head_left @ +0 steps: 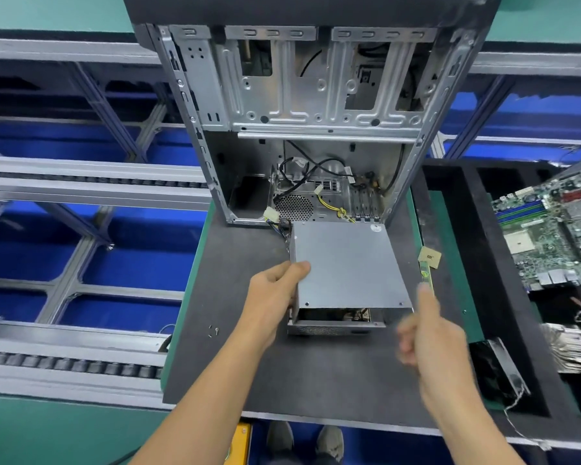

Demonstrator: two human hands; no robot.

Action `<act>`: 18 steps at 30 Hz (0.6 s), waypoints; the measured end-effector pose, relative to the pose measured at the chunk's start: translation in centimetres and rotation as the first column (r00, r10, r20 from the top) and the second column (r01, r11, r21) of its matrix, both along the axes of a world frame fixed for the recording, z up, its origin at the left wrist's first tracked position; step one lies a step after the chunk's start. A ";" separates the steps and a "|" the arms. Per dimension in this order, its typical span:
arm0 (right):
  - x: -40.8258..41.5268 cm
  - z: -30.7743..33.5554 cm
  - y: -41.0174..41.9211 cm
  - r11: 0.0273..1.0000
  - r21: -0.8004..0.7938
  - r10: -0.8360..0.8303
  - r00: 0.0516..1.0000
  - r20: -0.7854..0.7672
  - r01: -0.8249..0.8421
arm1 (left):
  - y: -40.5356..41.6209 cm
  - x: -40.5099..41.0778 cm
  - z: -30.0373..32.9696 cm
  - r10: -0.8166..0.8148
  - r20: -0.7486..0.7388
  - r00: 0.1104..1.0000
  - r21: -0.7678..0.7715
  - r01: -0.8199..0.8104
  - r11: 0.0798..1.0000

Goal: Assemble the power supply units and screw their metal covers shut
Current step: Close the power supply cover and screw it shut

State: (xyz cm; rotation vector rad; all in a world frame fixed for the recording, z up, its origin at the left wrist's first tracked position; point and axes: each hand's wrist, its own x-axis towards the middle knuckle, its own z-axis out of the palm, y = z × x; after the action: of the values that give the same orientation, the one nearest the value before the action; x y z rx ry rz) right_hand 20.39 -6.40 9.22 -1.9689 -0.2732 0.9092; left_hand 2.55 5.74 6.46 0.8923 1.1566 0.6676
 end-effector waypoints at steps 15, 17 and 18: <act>4.3 0.1 5.0 0.888 0.217 0.455 0.839 -0.298 -0.404 | 0.0 -0.1 1.3 0.064 0.069 0.996 0.002 -0.065 0.998; 4.0 0.1 5.1 0.892 0.187 0.450 0.851 -0.271 -0.412 | 0.3 -0.1 1.6 0.089 0.082 0.993 -0.012 -0.088 0.996; 3.9 0.1 5.1 0.891 0.178 0.452 0.854 -0.259 -0.417 | 0.3 -0.1 1.6 0.096 0.085 0.992 -0.018 -0.095 0.995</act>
State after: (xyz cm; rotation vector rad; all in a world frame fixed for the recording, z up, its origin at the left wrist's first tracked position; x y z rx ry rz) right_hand 24.28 -1.27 9.35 -1.6585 -0.6025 1.4310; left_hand 2.45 6.08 8.10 0.7926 1.1310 0.7680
